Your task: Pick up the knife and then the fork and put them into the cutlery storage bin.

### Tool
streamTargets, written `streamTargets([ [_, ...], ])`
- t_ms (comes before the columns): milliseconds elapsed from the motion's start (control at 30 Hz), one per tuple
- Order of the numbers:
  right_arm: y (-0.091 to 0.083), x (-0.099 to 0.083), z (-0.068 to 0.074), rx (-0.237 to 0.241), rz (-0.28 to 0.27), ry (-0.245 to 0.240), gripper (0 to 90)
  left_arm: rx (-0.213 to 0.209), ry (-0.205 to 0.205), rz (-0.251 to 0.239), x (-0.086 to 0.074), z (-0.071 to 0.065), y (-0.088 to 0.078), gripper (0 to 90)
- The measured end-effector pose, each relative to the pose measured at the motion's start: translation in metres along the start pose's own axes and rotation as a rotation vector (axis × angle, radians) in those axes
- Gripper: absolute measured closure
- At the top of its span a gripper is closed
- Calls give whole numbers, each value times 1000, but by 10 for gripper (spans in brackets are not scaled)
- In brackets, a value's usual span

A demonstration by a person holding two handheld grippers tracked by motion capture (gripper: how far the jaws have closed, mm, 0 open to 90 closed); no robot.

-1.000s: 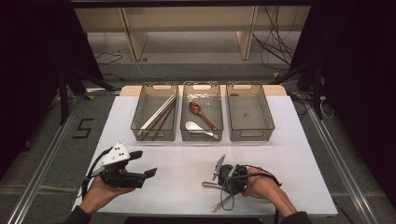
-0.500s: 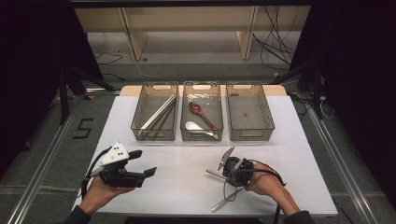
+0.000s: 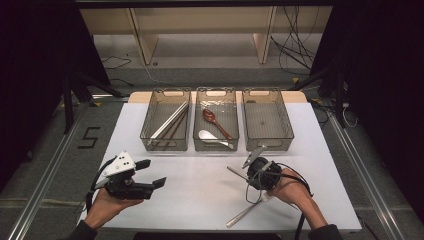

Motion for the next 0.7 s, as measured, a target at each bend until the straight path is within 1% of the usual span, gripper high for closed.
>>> streamTargets([
  [133,-8,1,-9,-20,-29,26,843,-2,-11,-11,1,1,0,177],
  [200,-13,2,-15,-34,-50,39,843,-2,-16,-15,1,2,-1,175],
  [333,-21,5,-27,-43,-79,70,843,-3,-19,-18,1,2,0,172],
  [467,-29,10,-42,-56,-106,100,843,-3,-18,-21,2,2,0,173],
  [700,-38,21,-71,-100,-134,161,843,-2,-20,-23,2,3,-1,173],
])
Point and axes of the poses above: each handheld gripper's, and its own axes: y roughly forward along the jaws, x roughly out of its top, z roughly to its left, the point moved 6 cm from there along y, roughly forward along the jaws, and after that the axes turned 5 degrees about -y, right-handed, at the moved point
